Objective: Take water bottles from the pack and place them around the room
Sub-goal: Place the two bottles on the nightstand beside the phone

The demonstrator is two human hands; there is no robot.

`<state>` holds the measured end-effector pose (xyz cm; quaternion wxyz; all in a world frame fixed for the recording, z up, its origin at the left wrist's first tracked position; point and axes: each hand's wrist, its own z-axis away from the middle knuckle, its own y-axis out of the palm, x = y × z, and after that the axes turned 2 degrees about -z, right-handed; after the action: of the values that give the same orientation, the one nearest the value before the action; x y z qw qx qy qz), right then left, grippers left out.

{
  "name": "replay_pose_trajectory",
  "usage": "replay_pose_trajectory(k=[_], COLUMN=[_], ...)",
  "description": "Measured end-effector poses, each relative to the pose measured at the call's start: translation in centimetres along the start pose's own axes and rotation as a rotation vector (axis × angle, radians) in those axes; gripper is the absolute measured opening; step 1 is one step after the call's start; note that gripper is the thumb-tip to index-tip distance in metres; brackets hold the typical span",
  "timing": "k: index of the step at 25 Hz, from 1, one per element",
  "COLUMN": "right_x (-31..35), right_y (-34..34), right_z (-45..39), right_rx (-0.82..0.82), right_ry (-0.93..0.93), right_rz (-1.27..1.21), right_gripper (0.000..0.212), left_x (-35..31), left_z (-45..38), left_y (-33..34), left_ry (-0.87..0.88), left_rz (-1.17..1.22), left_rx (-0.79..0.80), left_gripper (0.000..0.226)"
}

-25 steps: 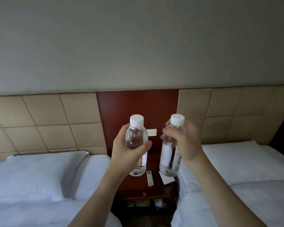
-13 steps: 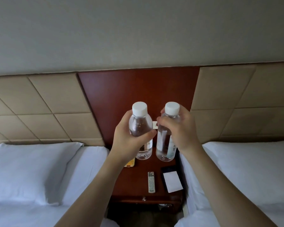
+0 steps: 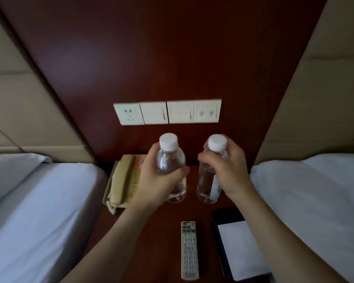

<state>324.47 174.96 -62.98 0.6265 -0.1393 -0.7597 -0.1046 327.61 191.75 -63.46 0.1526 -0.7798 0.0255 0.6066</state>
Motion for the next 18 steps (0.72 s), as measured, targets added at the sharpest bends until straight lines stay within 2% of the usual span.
replay_pose_trajectory(k=[4, 7, 11, 14, 16, 18], right_x=[-14.0, -18.6, -19.6, -19.9, -20.3, -21.4], right_y=[1.2, 1.6, 1.9, 1.8, 1.1, -0.2], right_z=[-0.7, -2.0, -2.8, -2.9, -2.9, -2.4], right_rx=[-0.006, -0.013, 0.026, 0.04, 0.116, 0.233], right_ry=[-0.043, -0.102, -0.226, -0.21, -0.209, -0.141], right_rz=[0.036, -0.014, -0.006, -0.014, 0.016, 0.105], right_gripper=[0.013, 0.011, 0.012, 0.017, 0.027, 0.048], left_x=[14.9, 20.9, 22.5, 23.8, 25.3, 26.2], left_z=[-1.0, -2.5, -3.8, -3.9, -2.9, -1.5], left_y=[3.0, 4.0, 4.4, 4.1, 3.5, 3.1], left_ry=[0.058, 0.147, 0.242, 0.165, 0.088, 0.03], left_rz=[-0.014, 0.03, 0.09, 0.068, -0.045, -0.197], left_rx=[-0.029, -0.104, -0.068, 0.008, 0.064, 0.082], left_gripper=[0.038, 0.037, 0.041, 0.054, 0.063, 0.067])
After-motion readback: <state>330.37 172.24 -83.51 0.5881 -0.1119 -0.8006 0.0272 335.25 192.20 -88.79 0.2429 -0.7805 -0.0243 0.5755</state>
